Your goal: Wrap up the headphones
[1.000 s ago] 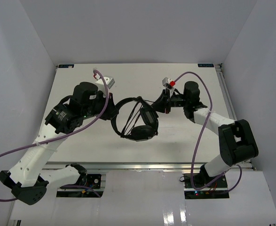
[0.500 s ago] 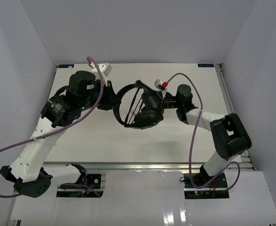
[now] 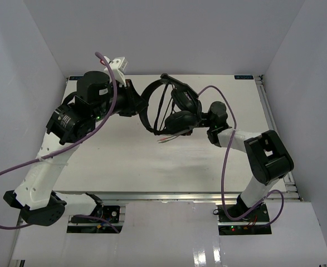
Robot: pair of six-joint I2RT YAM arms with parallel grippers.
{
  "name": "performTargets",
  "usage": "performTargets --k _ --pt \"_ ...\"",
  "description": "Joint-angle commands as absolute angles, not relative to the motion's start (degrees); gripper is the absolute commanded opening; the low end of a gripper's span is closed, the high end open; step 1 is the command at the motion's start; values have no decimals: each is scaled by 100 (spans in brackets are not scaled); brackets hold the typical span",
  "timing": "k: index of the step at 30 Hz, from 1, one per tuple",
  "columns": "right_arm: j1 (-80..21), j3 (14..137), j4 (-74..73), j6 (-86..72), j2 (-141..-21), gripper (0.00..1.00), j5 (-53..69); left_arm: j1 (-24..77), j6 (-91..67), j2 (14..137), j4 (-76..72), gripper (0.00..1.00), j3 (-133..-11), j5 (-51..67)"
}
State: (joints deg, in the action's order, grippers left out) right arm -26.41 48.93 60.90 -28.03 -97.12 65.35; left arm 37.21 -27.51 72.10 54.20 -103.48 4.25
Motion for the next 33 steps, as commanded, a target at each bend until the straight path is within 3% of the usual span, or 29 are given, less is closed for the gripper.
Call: performTargets --k 1,7,11,15,18,21,27,33 --pt "-2656 4787 6472 -2898 -9643 19 6486 3735 -3092 7090 4972 0 -10578 217" --pt "-2619 4501 6049 -2454 -9317 29 6434 3735 -3296 6839 4694 0 -10407 -412" --pt "-2610 4447 5804 -2267 -9104 30 6417 3735 -3422 6656 4437 0 -10236 -577" --pt "-2619 4475 5641 -2205 -9026 25 6372 3735 -3491 6635 4394 0 -10186 -651" --pt "-2610 4505 5482 -2109 -8961 11 6362 3735 -3561 6563 4353 0 -10070 -718" --pt "-2610 4514 5152 -1849 -8813 8 6312 3729 -3642 6467 4317 0 -9901 -888" --pt "-2663 4857 2664 -11 -8119 8 5732 3735 -4099 6100 4061 0 -9134 -1717" --pt "-3352 5521 -1132 3420 -7451 8 4428 3735 -4811 5723 3004 0 -8111 -2566"
